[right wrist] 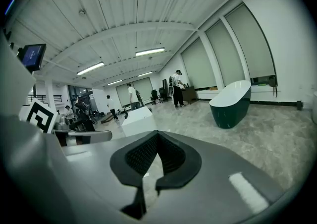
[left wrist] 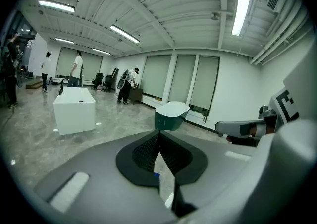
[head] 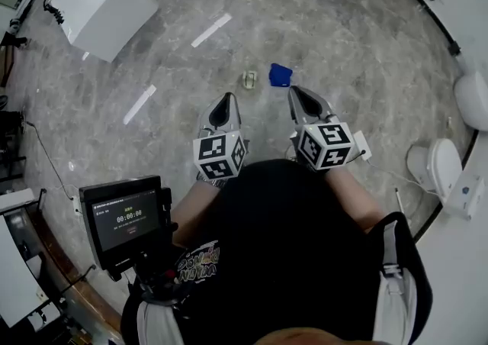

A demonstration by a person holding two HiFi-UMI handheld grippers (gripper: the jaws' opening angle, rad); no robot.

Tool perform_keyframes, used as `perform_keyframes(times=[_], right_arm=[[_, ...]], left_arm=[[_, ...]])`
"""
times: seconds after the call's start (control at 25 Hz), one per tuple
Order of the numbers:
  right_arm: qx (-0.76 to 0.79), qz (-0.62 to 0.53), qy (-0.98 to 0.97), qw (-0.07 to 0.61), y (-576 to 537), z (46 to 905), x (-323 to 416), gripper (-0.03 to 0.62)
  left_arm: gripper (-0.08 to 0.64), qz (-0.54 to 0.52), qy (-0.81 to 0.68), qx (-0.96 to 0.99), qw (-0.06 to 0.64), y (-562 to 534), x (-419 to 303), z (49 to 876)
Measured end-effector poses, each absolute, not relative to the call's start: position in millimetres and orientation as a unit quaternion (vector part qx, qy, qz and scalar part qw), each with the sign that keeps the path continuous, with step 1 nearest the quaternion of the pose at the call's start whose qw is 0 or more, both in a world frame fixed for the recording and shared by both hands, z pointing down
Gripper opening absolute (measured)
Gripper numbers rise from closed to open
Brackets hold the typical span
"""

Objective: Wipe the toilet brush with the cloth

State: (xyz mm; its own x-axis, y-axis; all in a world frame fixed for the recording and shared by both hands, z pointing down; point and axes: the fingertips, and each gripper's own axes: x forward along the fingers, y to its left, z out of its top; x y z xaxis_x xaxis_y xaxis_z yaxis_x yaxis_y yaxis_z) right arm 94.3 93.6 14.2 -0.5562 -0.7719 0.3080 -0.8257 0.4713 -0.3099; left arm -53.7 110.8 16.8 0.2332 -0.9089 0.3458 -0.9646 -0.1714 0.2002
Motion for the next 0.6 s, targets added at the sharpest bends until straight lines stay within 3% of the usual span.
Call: perform_keyframes(times=[0.6], right_arm=[[0.454,0.215,-0.863,0.053,93.0,11.9,90.7,0.002]], left_arm=[[0.003,0.072,-0.615,0.761,0.194,111.3,-53.8,18.8]])
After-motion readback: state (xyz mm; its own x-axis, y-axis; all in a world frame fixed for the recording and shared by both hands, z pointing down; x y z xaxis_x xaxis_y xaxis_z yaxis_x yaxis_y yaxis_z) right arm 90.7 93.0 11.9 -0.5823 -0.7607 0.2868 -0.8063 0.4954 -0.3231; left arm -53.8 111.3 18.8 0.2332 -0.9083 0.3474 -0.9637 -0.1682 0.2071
